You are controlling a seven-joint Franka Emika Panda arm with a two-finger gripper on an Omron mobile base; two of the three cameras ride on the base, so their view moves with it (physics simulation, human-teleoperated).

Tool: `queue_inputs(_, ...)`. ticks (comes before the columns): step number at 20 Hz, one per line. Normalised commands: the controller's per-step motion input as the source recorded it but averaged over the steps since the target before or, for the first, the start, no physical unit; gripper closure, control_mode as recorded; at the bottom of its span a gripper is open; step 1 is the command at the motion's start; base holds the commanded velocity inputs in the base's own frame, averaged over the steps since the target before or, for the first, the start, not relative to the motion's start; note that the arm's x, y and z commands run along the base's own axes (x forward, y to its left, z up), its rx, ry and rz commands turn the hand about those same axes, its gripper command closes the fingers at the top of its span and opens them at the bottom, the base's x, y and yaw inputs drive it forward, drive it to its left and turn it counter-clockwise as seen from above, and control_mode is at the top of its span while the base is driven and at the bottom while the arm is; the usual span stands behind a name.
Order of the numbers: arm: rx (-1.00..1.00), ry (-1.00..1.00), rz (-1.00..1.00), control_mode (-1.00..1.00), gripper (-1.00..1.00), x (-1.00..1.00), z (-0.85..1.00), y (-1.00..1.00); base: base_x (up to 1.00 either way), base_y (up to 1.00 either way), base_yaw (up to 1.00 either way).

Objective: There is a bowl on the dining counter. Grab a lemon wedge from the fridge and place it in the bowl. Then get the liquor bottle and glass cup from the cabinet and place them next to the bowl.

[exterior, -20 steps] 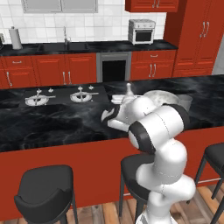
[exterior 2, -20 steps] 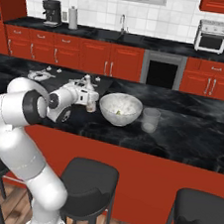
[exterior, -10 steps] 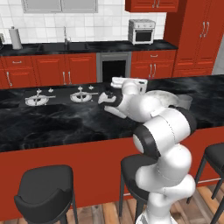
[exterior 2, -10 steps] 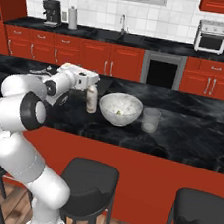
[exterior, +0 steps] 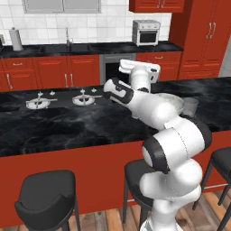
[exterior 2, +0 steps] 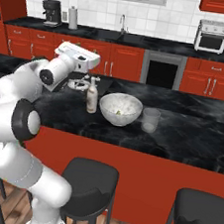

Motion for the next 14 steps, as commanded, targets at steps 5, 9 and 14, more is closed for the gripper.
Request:
queue_inputs(5,0.07,-0.06,0.06,-1.00,-1.00,-1.00,0.83,-0.21,0.00,0.00,0.00)
queue_inputs(9,0.10,0.07,0.02,-1.00,-1.00,-1.00,0.74,-0.12,0.00,0.00,0.00)
queue_inputs(14,0.09,0.26,0.00,-1.00,-1.00,-0.94,0.52,-0.07,0.00,0.00,0.00)
